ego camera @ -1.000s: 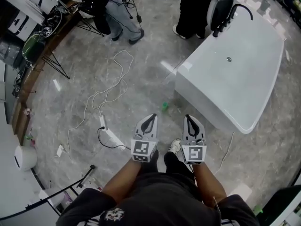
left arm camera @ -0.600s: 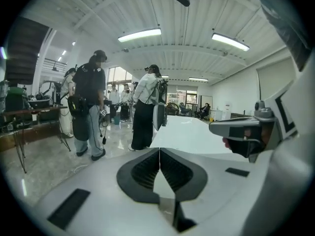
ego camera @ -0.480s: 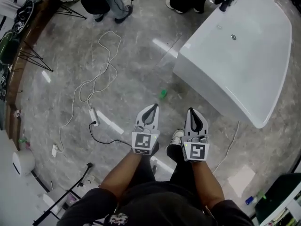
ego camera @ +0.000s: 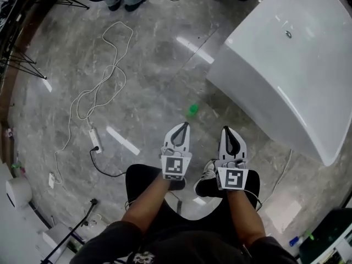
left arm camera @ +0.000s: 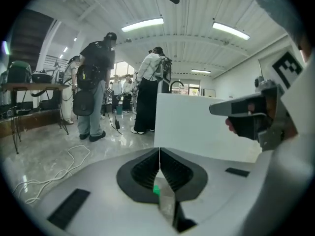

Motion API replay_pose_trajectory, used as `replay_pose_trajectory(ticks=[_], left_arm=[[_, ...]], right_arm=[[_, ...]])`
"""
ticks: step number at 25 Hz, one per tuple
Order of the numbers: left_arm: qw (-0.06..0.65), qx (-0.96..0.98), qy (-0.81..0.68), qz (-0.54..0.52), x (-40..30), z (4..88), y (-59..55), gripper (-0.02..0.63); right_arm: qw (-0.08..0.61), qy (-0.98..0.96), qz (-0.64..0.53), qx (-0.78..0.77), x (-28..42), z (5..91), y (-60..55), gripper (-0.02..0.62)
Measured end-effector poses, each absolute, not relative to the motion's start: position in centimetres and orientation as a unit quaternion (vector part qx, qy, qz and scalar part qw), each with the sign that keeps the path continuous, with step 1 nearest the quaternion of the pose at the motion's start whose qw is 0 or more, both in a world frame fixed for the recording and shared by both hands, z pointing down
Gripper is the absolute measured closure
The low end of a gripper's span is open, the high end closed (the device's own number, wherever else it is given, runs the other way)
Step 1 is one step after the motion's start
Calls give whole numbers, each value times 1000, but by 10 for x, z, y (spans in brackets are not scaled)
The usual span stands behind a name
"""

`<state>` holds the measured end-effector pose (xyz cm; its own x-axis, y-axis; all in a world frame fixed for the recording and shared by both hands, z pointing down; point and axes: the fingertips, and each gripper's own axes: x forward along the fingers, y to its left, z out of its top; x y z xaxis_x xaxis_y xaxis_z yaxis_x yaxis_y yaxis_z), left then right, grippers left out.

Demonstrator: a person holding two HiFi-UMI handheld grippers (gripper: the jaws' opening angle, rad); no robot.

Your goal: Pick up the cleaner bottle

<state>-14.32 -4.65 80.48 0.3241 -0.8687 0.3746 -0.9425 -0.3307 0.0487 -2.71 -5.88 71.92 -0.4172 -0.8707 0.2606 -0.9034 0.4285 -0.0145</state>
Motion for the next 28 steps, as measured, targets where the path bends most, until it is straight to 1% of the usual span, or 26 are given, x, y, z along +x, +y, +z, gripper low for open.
replay_pose_trajectory(ticks=[5,8,9,13,15,16,23,28], left_arm=[[120,802,-567,146,-148,901,-51,600],[114,805,-565,141,-149,946,-52,598],[112,808,-562,138,-148,958,-52,588],[106,816,-553,131,-140,999,-54,440],[105,816,-552,137,-138,1022,-56,387],[104,817,-549,144,-136,1033,-57,371],[131,818,-531,177,-132,1108,-73,308],[136,818,-529,183,-120,1144,-93,290]], right_arm=[[117,-839,66,527,-28,802,-72,578],[102,-841,66,527,-30,839,-79,578],[100,-843,66,525,-30,851,-80,578],[90,-850,58,517,-35,881,-88,578],[79,-850,58,517,-37,885,-94,578],[74,-851,57,517,-38,884,-95,578],[62,-852,49,518,-38,880,-86,578],[69,-852,44,517,-36,888,-79,578]])
